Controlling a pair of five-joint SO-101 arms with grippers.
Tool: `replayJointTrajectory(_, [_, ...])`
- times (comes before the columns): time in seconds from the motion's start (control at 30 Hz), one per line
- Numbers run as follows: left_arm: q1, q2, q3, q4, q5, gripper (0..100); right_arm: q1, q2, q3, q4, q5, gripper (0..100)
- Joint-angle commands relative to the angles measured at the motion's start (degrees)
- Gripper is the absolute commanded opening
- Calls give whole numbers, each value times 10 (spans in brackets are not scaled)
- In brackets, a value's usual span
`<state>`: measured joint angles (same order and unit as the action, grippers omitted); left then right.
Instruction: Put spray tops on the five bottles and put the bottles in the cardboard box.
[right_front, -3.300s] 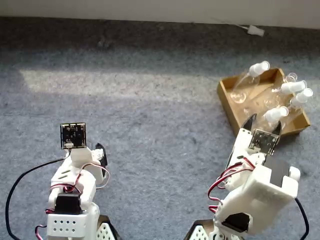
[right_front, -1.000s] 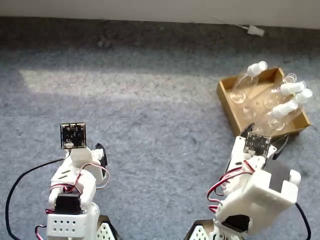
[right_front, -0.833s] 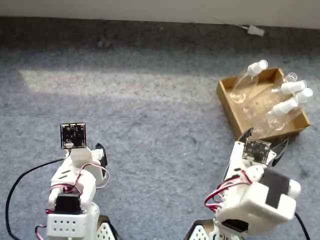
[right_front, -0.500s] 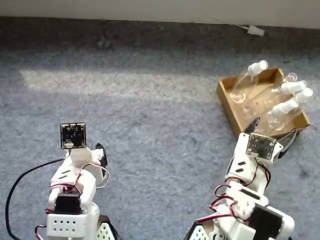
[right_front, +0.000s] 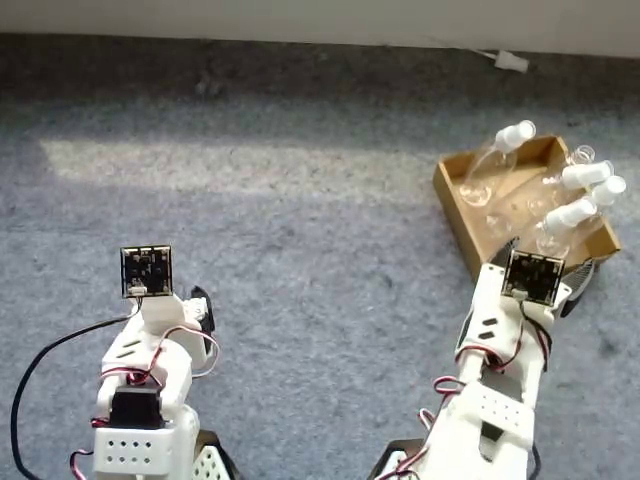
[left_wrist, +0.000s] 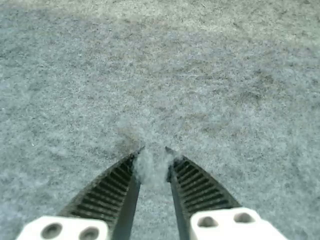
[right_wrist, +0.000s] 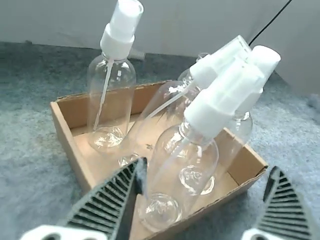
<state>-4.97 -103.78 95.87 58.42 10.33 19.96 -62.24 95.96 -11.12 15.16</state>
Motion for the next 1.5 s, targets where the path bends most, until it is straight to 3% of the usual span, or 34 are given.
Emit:
replayJointTrajectory(0.0, [-7,-7,0,-11,-4,31,-6,-92,-40,139,2,329])
replayJointTrajectory(0.33, [-50,-6,-90,89,-3,31,-57,-211,-177,406,2,329])
replayJointTrajectory(0.63, [35,-6,-23,50,-6,31,-129,-224,-300,544,-32,329])
replayJointTrajectory(1.23, [36,-6,5,21,-6,31,-229,-225,-560,843,-47,329])
replayJointTrajectory(1.47, [36,-6,5,22,-6,31,-233,-273,-594,887,-47,329])
